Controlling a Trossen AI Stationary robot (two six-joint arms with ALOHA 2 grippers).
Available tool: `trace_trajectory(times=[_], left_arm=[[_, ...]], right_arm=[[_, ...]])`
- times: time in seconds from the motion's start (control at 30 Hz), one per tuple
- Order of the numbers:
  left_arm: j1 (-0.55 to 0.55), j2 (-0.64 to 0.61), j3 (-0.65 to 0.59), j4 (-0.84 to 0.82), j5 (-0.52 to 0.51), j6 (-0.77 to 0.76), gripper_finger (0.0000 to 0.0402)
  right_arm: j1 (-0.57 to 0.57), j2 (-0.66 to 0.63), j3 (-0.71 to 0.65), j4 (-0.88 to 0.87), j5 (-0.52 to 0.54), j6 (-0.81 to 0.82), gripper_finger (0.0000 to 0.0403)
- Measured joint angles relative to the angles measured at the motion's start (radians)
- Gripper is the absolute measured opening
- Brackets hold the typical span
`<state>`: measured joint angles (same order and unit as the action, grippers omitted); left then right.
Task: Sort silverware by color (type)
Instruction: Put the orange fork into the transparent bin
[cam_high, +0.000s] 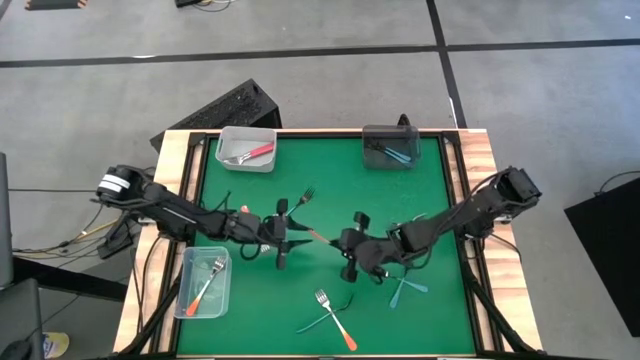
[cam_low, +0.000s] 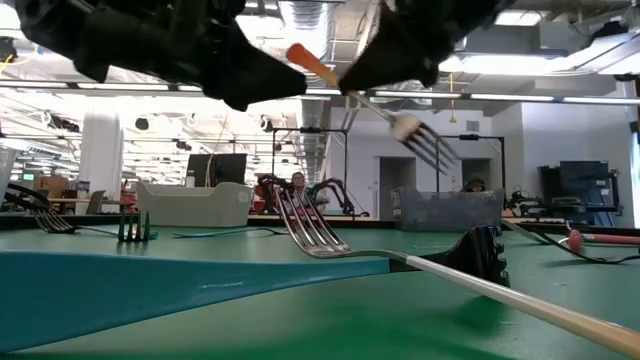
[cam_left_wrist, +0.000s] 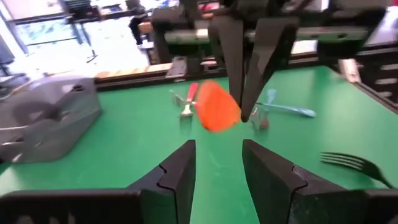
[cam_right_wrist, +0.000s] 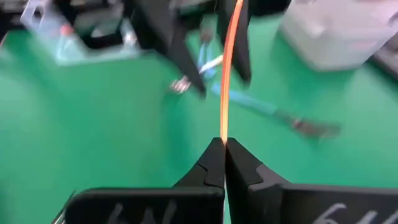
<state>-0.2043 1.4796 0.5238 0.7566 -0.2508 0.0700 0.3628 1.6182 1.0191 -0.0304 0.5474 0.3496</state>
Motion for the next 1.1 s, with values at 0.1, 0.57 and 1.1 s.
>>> trace_trajectory(times=[0.1, 0.57, 1.1], left_arm=[[0.001, 0.014, 0.021, 0.001, -0.048, -0.005, 0.0128], [0.008, -0.004, 0.033, 0.073, -0.027, 0.01, 0.012], [0.041, -0.246, 0.284, -0.992, 0.083, -0.114, 0.0001]], right_arm=[[-0.016, 0.0, 0.0, 0.093, 0.036, -0.09, 0.0012], [-0.056, 0.0, 0.0, 0.152, 0.0, -0.149, 0.0013], [-0.078, 0.0, -0.001, 0.148, -0.058, -0.127, 0.0102]])
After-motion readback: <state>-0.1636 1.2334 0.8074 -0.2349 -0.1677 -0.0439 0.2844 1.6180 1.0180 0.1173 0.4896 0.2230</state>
